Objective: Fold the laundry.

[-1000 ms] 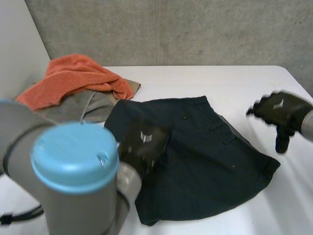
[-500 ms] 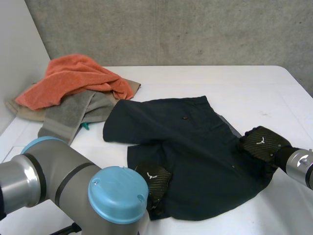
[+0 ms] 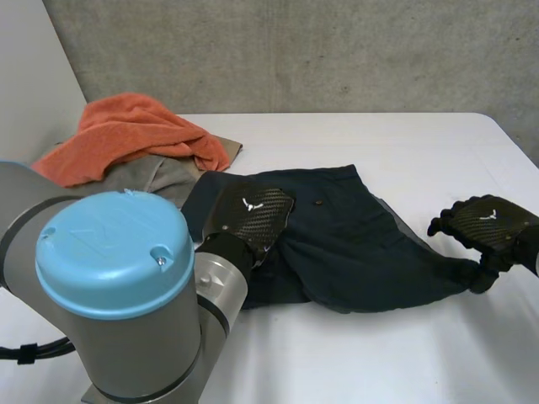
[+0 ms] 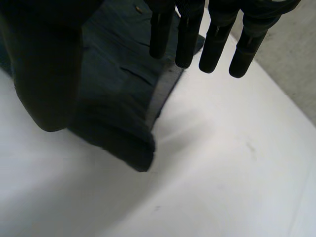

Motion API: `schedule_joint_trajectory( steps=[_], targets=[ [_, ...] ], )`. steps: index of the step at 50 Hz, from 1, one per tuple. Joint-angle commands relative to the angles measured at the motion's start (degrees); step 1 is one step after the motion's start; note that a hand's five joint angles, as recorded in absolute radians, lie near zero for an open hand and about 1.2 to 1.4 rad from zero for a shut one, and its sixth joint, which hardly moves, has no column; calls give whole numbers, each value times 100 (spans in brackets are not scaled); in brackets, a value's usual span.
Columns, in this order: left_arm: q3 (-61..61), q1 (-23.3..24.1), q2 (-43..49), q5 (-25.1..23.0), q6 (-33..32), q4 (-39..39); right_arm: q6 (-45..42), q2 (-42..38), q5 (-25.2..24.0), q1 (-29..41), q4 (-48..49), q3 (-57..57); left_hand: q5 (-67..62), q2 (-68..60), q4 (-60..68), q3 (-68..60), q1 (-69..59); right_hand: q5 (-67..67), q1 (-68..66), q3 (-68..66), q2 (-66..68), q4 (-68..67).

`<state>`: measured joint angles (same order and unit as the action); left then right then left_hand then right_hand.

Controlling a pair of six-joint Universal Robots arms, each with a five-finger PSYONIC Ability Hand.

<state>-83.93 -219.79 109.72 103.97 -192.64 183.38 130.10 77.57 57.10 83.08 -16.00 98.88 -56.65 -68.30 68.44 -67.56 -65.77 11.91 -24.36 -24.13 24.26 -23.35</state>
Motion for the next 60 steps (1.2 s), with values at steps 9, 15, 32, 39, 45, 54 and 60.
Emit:
schedule_joint_trajectory(
  steps=[9,15,32,39,45,54,60],
  targets=[
    [342,-134,-29,9,-133,-4,14,-998,-278,165,597,44,-1335,-1170,1156,-1244,-1423,5581,-5336,-5358,5346,-5437],
    [527,-134,-310,9,-204,-13,998,-456,-261,288,1099,-184,-1335,-1170,1156,-1244,-1423,5809,-5564,-5587,5574,-5665],
    [2284,-635,-2340,44,-195,22,2986,1849,-393,-125,-771,-3689,-1335,-1170,1156,-1244,-1423,5809,-5564,-5587,5574,-5665],
    [2689,-688,-2499,27,-204,31,3503,1753,-366,-142,-1080,-4465,-1335,-1170,1156,-1244,-1423,5809,-5564,-5587,5574,-5665],
    [2602,-723,-1922,-95,-213,22,3627,1191,-226,103,-1071,-4360,-1335,-1170,1156,-1244,-1423,5809,-5564,-5587,5574,-5665],
    [2206,-1531,-216,-711,-125,40,3444,-442,1222,1578,-800,-4290,-1335,-1170,1156,-1244,-1423,5809,-5564,-5587,5574,-5665],
    [2643,-1909,1242,-799,-168,626,3162,-1639,1901,1931,-203,-4298,-1335,-1170,1156,-1244,-1423,5809,-5564,-5587,5574,-5665]
  ],
)
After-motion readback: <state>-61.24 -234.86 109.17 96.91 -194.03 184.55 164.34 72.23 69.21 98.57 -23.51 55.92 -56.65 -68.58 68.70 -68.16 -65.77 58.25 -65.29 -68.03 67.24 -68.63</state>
